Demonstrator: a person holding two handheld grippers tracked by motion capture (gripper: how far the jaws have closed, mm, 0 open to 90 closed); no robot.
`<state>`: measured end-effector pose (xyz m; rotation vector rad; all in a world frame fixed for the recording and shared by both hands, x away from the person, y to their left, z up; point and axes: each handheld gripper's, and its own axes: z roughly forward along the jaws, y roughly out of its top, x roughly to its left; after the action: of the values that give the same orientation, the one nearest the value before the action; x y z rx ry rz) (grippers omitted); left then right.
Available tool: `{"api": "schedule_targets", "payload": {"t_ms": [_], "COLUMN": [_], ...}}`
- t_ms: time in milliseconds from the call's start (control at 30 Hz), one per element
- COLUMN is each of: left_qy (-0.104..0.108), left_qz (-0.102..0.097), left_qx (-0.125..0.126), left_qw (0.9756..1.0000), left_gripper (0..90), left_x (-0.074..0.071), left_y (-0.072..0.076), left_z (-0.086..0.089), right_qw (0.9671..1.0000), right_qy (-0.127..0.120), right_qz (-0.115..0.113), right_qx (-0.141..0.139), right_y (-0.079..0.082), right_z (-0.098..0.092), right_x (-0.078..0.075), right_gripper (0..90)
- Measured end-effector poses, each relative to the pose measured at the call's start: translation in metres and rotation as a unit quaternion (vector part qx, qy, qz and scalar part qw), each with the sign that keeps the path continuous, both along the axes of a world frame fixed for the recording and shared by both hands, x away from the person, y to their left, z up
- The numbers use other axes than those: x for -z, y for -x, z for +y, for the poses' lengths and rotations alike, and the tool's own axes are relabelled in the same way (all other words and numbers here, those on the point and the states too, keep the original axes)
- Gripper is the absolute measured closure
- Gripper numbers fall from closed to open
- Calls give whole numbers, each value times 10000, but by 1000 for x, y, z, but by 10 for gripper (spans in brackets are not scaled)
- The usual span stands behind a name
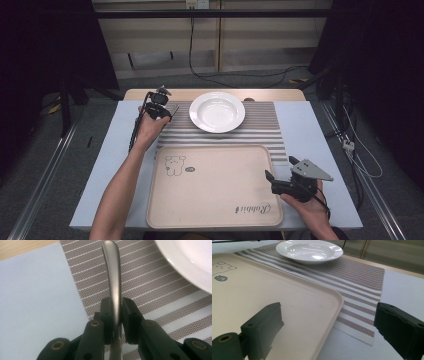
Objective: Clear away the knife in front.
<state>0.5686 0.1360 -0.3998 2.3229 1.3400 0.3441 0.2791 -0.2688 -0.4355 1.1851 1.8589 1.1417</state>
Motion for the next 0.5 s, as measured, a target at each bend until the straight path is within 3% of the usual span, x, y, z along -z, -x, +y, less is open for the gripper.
{"api": "schedule_targets", "payload": {"t_ms": [400,500], "left_qy": [-71,40], "left_qz": [-83,-95], "left_qx": [146,166], "left_qw": [9998,9998], "left_gripper": [802,802], "left_x": [-10,-13], "left_y": [13,18], "left_z": [2,5], "right_qw": [10000,10000], "right_qy": [4,3], "right_qz": [-5,-10], "right_qx": [-1,1], "right_y": [0,0], "right_z": [0,0], "right_x": [0,0], "right_gripper": [86,86]}}
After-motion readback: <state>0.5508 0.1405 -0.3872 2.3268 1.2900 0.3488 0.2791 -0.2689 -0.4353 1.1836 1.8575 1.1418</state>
